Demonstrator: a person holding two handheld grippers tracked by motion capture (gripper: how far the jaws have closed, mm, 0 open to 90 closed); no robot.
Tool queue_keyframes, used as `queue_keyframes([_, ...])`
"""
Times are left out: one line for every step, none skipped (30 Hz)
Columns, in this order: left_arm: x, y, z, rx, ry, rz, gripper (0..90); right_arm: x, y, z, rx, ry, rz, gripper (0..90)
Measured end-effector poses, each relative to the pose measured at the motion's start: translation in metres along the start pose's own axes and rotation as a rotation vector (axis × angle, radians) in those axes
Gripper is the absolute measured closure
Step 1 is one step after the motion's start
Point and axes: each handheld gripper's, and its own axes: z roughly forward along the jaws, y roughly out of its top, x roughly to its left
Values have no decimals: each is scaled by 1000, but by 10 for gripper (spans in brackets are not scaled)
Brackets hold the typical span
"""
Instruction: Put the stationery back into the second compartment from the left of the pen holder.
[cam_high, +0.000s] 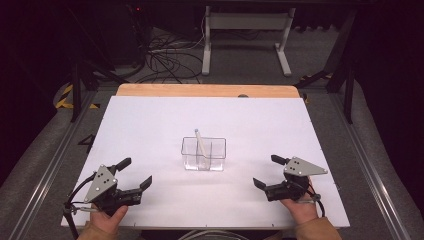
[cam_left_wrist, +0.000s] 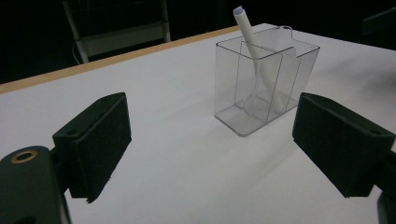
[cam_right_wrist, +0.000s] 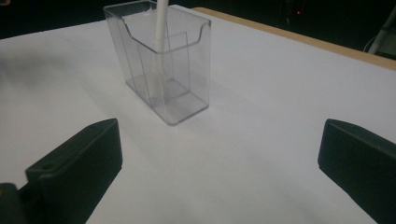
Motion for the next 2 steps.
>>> queue_keyframes([0,0,0,0,-1,1,123,-1,-2,-1,5,-3,0,2])
queue_keyframes([0,0,0,1,-2,6,122,-1,-3,-1,8,-6,0,2])
